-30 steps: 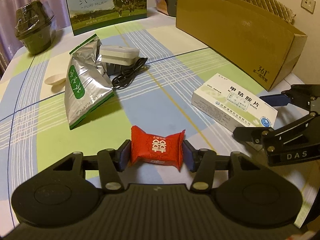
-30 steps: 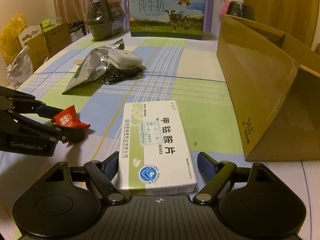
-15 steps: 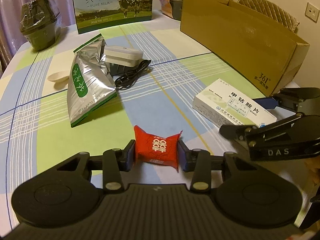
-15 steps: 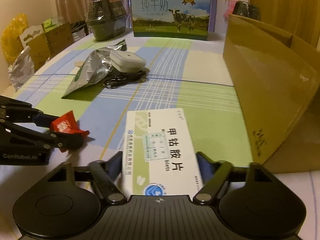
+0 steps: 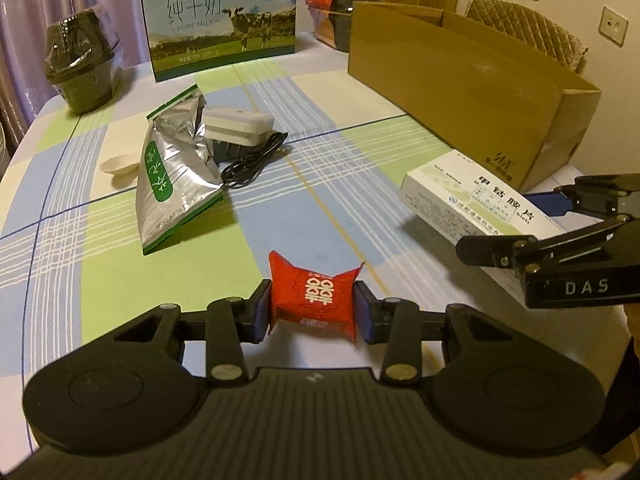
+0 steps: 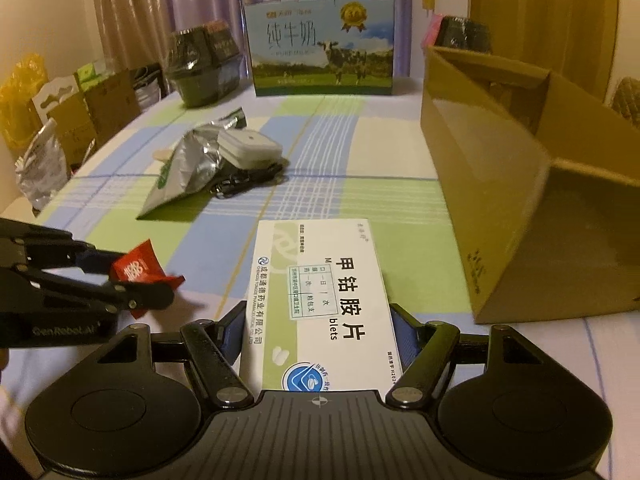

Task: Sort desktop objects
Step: 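Carry the red candy and white tablet box over the cardboard box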

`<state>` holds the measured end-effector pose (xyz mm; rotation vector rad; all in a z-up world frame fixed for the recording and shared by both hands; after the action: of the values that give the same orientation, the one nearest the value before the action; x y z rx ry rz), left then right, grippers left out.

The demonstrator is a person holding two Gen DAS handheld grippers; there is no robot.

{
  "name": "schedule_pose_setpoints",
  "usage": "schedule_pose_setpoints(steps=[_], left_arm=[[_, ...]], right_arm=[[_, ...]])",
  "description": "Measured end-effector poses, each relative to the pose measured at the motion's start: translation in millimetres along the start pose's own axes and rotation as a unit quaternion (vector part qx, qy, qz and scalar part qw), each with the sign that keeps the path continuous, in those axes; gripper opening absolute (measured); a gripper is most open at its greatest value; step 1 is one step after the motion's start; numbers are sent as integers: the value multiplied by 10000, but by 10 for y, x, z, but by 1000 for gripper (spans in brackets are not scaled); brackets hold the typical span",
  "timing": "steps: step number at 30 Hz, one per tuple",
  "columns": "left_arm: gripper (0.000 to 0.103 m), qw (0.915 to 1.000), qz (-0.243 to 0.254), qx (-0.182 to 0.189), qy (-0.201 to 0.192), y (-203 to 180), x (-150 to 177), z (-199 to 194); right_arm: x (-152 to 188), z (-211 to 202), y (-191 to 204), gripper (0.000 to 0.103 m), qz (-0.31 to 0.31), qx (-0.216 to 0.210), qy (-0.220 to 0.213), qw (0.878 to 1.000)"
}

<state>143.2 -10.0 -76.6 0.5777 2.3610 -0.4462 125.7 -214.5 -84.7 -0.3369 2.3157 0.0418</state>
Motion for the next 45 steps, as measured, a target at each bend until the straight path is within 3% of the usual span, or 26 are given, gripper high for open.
schedule_pose_setpoints(steps=[23,45], left_arm=[[36,9989,-93,-125,-450,-861,-247,-707],[36,9976,180,201,-639,-1255,-588,-695]], right_arm=[[-107,-1093,-415,69,514,117,-752,9958],[-127,-1406,-893,69,829,472,-1022,9902]])
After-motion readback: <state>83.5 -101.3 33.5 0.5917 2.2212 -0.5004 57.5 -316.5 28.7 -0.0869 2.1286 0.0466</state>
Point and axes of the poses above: each gripper's, at about its wrist camera, not at the fingertips, and z roughly the way its jaws point, y to its left, x to its underside, the point moved 1 cm from there along z, roughly the way its jaws point, and after that the axes turned 11 degrees about x, right-handed, at the moved point
